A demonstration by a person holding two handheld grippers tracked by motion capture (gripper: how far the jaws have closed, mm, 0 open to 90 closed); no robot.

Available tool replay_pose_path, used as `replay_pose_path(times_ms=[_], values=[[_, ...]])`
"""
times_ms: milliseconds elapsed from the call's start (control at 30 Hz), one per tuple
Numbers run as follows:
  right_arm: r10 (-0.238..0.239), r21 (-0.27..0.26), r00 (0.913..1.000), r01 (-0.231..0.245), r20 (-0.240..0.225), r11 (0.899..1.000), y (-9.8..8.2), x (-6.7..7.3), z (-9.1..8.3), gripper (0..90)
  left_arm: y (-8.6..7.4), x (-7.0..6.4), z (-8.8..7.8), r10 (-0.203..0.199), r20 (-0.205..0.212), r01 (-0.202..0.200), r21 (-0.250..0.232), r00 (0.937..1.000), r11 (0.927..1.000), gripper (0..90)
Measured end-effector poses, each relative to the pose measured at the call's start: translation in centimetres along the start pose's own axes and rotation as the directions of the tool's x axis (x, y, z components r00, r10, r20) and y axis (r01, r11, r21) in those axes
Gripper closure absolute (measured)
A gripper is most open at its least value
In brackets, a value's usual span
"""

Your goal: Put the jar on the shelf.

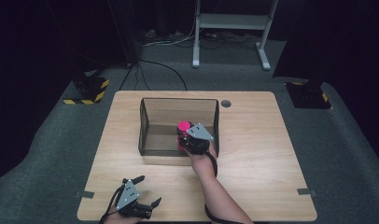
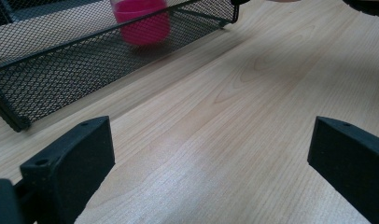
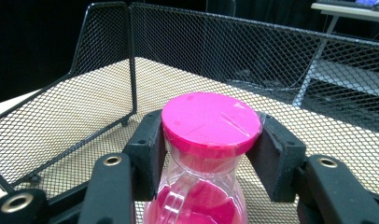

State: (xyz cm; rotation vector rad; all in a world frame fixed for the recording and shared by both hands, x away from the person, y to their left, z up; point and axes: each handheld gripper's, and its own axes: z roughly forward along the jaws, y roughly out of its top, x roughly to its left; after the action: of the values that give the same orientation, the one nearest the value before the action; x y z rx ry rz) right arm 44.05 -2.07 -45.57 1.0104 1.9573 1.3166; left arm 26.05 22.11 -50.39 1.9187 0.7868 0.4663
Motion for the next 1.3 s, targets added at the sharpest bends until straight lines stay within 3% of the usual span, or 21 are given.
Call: replay_pose_path(times_ms=[633,1300], values=[[0.001,0.035,1.0,0.0,-0.01,0.999,-0.41,0.12,0.47,48.5,-0.02,0.09,-0.03,-0.01,0.004,0.01,-0.006,0.9999,0.9999,1.0],[0.054,0.05,0.9985,-0.053,-0.013,0.997,-0.41,-0.39,0.67,43.0,-0.03,0.09,-0.04,-0.011,0.005,0.011,-0.008,0.9999,0.9999,1.0]])
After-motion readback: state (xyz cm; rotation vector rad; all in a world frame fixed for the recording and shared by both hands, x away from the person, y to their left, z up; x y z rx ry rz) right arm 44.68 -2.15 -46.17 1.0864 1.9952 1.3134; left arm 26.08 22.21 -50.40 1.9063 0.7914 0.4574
